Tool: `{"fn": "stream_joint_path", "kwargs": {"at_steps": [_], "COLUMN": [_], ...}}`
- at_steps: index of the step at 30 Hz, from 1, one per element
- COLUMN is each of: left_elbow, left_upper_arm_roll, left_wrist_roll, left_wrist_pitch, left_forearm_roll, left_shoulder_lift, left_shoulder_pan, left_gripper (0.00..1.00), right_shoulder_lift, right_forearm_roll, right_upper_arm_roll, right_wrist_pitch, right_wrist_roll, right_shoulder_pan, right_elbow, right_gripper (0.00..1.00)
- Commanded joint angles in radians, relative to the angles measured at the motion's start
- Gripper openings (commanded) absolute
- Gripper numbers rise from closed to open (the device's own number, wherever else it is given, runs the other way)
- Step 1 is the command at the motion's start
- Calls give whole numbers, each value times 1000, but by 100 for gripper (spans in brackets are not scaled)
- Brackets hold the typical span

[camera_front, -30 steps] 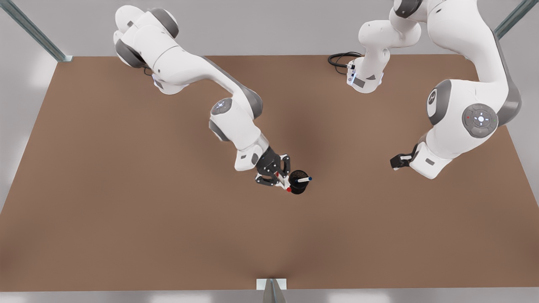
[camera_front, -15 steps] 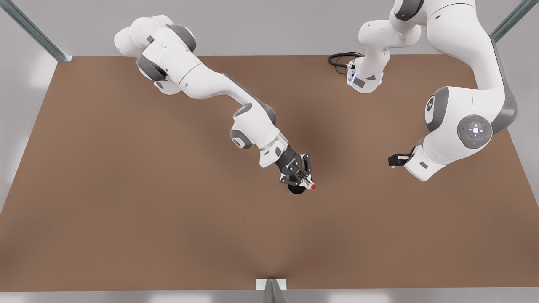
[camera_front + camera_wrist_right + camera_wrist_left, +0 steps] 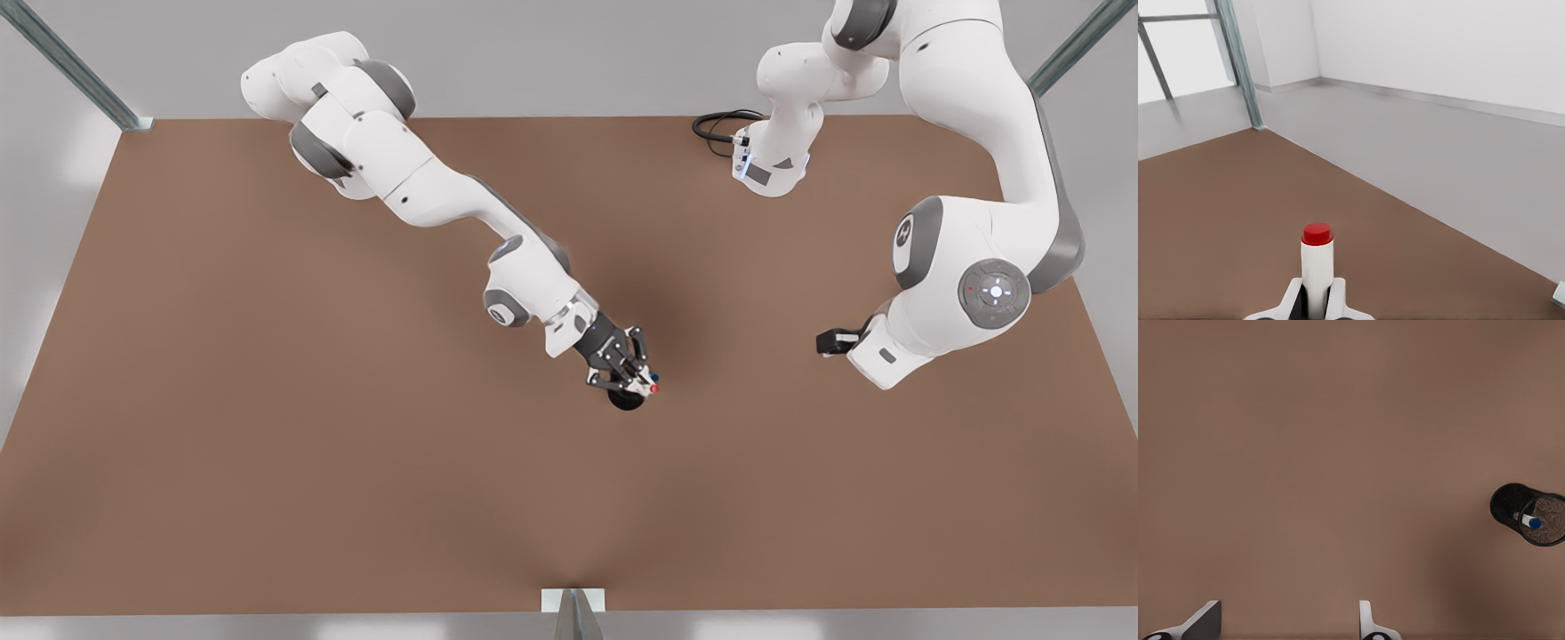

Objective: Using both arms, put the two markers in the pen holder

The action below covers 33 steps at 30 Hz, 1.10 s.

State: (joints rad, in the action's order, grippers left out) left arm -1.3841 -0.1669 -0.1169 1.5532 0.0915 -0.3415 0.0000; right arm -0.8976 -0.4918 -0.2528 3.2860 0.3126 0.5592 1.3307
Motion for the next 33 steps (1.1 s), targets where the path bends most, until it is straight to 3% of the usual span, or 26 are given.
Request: {"fn": "stream_joint_path", "kwargs": {"at_steps": [1, 27, 28, 29, 33], "left_elbow": [0, 2, 2, 2, 2], "left_upper_arm_roll": [0, 1, 1, 1, 1], "left_wrist_roll": [37, 40, 40, 40, 40], "left_wrist_pitch": [1, 22, 22, 22, 22], "left_forearm_roll": [0, 2, 2, 2, 2], "left_shoulder_lift": [1, -16, -16, -16, -16], "left_shoulder_pan": [0, 5, 5, 5, 5], "left_gripper": [100, 100, 100, 100, 100], "right_shoulder_lift": [2, -55, -56, -56, -55], "right_forearm_roll": [-14, -21, -21, -21, -21], "right_upper_arm_roll": [0, 98, 98, 98, 98], "right_wrist_pitch": [40, 135, 135, 135, 133], "right_wrist_roll": [3, 6, 6, 6, 3], "right_shoulder_pan": [-2, 79, 79, 79, 77], "right_elbow": [8, 27, 27, 27, 25], "right_gripper": [22, 23, 69, 99, 100]}}
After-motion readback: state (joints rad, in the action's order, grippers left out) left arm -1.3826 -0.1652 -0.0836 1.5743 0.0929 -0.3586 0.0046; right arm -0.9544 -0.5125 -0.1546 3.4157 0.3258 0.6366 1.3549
